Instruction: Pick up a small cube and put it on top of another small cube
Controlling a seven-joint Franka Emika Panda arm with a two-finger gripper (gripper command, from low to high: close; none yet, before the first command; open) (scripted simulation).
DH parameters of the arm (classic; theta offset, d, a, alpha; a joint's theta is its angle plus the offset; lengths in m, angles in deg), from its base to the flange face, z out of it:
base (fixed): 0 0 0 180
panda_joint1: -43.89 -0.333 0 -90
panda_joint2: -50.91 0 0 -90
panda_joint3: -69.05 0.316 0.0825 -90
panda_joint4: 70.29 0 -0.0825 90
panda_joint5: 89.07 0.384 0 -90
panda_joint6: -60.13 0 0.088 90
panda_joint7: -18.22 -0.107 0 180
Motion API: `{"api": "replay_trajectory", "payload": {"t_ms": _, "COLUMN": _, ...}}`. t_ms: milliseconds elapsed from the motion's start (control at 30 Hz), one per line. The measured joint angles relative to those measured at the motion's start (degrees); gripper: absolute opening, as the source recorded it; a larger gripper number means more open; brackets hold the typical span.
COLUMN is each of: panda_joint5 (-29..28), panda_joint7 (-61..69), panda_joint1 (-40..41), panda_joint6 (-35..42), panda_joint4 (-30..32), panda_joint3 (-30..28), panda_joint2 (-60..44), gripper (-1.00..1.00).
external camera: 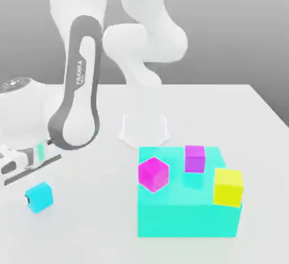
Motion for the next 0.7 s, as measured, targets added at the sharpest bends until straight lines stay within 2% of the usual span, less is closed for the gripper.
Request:
{"api": "replay_trajectory", "payload": {"t_ms": 100, "panda_joint5": -7.1, "panda_joint7": -5.5, "panda_joint1": -2.7, "panda_joint6": 2.6, "panda_joint4": 0.6, "panda_joint3": -3.6, "panda_joint2": 3.9, "gripper": -1.00}}
{"api": "replay_trajectory", "payload": {"t_ms": 133, "panda_joint5": -9.0, "panda_joint7": -5.4, "panda_joint1": -3.8, "panda_joint6": 3.6, "panda_joint4": 0.5, "panda_joint3": -3.0, "panda_joint2": 5.2, "gripper": -1.00}}
{"api": "replay_trajectory", "payload": {"t_ms": 233, "panda_joint5": -13.5, "panda_joint7": -1.5, "panda_joint1": -7.6, "panda_joint6": 7.1, "panda_joint4": 1.2, "panda_joint3": 0.3, "panda_joint2": 10.1, "gripper": -1.00}}
{"api": "replay_trajectory", "payload": {"t_ms": 367, "panda_joint5": -18.4, "panda_joint7": 5.8, "panda_joint1": -16.8, "panda_joint6": 12.0, "panda_joint4": 3.0, "panda_joint3": 3.9, "panda_joint2": 17.6, "gripper": -1.00}}
{"api": "replay_trajectory", "payload": {"t_ms": 700, "panda_joint5": -28.6, "panda_joint7": 26.5, "panda_joint1": -27.7, "panda_joint6": 24.4, "panda_joint4": 9.8, "panda_joint3": 13.3, "panda_joint2": 37.6, "gripper": -1.00}}
